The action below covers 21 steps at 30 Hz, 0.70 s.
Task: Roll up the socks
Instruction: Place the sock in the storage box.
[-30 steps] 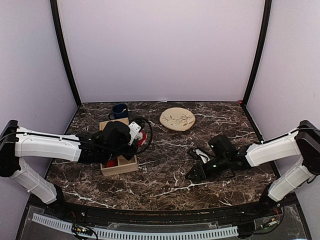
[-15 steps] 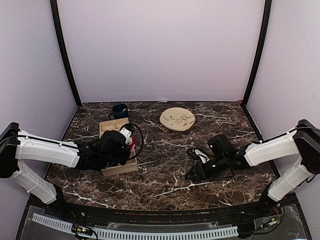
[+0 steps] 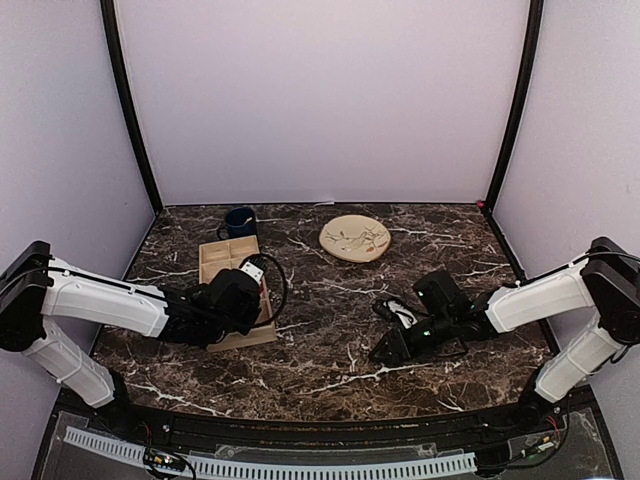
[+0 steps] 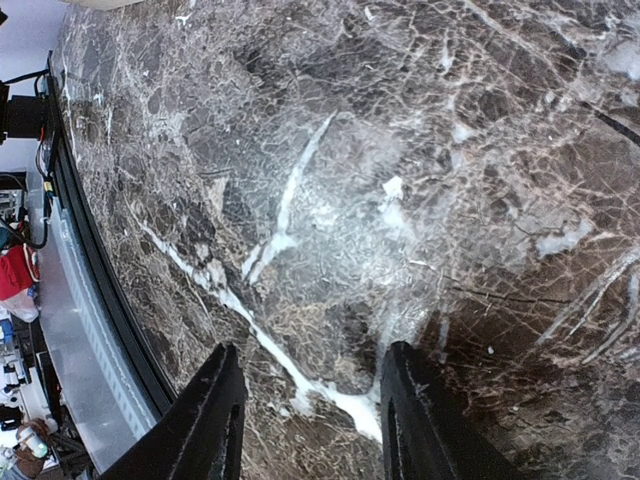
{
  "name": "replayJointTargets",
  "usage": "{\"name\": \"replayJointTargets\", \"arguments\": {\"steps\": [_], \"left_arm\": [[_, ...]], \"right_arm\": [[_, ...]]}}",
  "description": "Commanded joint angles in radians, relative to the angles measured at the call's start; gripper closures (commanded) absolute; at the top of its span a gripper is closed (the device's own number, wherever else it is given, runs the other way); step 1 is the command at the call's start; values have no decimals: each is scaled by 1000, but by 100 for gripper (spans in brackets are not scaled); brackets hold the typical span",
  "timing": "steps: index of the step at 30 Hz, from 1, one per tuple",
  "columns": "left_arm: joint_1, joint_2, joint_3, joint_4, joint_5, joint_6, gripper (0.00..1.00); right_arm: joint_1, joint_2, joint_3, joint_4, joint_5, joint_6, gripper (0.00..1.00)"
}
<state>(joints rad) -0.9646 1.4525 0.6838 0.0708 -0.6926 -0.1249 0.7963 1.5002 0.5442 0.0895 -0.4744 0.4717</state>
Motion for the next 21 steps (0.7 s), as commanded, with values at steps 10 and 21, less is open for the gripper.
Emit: {"name": "replayJointTargets", "arguments": {"steps": [10, 21], "left_arm": [[-32, 74, 37, -64, -10, -71, 100], [-71, 103, 62, -147, 4, -128, 100]], "right_arm": [[-8, 15, 29, 19, -8, -21, 57], [-9, 23, 29, 26, -14, -19, 57]]}}
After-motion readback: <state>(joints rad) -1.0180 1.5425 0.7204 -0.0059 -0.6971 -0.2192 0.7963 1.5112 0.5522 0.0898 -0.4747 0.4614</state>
